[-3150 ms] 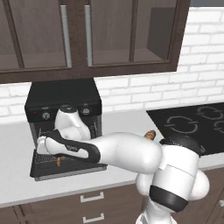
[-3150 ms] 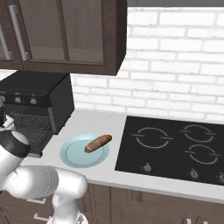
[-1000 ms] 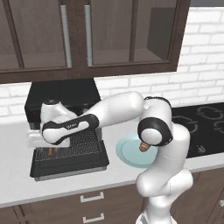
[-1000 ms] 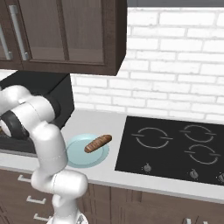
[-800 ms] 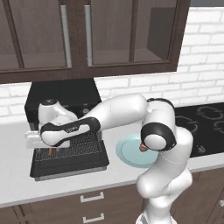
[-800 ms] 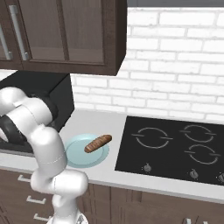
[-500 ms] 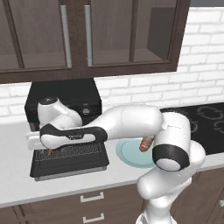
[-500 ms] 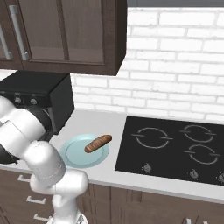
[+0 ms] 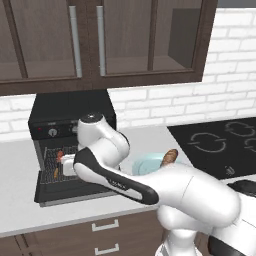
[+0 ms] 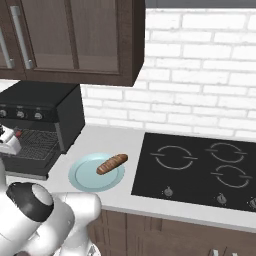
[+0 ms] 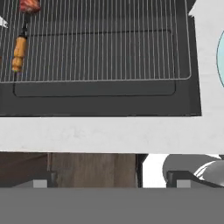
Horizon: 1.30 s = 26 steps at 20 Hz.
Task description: Pick up the kebab skewer and baguette bread, and place them inside the toaster oven. Close the toaster oven door and start by setting the timer.
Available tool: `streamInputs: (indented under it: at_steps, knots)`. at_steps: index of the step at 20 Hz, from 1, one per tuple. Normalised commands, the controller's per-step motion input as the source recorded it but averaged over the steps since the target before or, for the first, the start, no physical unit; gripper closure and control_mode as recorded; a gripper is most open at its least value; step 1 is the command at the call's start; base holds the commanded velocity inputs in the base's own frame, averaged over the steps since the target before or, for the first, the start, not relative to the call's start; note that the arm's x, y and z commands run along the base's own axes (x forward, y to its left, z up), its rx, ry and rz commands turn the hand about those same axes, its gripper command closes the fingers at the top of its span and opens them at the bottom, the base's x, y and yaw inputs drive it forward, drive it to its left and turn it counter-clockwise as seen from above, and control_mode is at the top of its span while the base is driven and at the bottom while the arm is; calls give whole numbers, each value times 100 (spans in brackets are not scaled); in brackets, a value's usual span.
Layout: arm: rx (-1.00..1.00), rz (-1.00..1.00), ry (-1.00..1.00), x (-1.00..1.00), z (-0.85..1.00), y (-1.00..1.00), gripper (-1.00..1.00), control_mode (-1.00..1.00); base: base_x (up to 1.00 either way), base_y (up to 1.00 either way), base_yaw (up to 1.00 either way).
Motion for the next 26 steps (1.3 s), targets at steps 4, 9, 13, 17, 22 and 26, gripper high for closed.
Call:
streamInputs:
  at_steps: [4,9,13,17,22,26]
  knots:
    - [0,-10,0,-13,10,-100,-100,-100,0,0,0]
    - [0,-13,0,-2,13,-100,-100,-100,0,0,0]
    - [0,-16,0,0,8,-100,-100,-100,0,0,0]
    - [-1,-16,0,18,1,-99,-100,-100,0,0,0]
    - [-2,-16,0,40,0,-100,-100,-100,0,0,0]
    - [0,-15,6,66,-4,-86,-100,-100,0,0,0]
